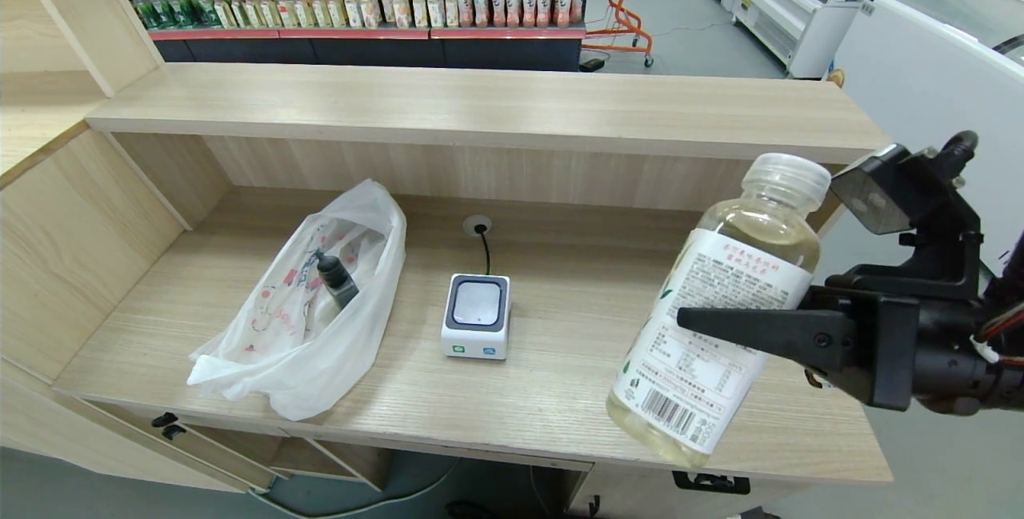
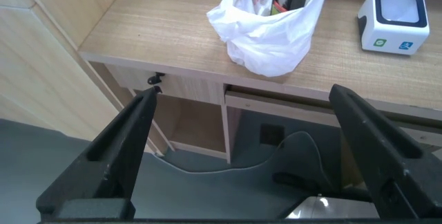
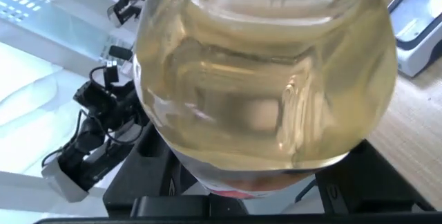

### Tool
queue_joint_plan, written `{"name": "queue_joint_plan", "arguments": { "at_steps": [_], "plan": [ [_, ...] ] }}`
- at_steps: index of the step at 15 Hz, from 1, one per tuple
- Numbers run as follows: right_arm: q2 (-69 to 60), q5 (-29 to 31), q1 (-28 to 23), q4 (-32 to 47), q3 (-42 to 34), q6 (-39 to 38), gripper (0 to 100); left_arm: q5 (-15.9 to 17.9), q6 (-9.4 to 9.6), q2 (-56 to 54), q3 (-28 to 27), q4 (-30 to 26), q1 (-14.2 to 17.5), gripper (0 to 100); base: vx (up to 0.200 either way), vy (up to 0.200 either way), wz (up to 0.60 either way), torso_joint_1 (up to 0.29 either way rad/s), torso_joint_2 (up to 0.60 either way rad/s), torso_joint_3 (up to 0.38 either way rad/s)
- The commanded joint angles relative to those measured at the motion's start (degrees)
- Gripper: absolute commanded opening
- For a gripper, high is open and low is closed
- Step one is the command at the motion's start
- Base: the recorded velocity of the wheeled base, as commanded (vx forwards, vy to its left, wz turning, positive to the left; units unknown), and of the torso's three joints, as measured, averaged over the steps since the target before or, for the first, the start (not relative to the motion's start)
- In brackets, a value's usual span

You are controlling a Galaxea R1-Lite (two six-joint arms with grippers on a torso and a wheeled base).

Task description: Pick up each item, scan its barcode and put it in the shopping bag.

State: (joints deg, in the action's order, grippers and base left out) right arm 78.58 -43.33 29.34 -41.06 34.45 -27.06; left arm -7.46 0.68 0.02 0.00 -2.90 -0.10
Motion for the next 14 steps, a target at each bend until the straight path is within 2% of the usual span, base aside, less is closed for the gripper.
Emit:
{"name": "queue_joint_plan", "arguments": {
  "at_steps": [1, 14],
  "plan": [
    [0.17, 0.08, 0.8, 0.8, 0.53, -0.01, 0, -0.01, 0.02, -0.02, 0.0, 0.0, 0.01, 100, 0.0, 0.0, 0.0, 0.0, 0.0, 0.0],
    [-1.41, 0.08, 3.09, 2.3, 1.23, 0.43, 0, -0.01, 0.02, -0.02, 0.0, 0.0, 0.01, 100, 0.0, 0.0, 0.0, 0.0, 0.0, 0.0]
  ]
}}
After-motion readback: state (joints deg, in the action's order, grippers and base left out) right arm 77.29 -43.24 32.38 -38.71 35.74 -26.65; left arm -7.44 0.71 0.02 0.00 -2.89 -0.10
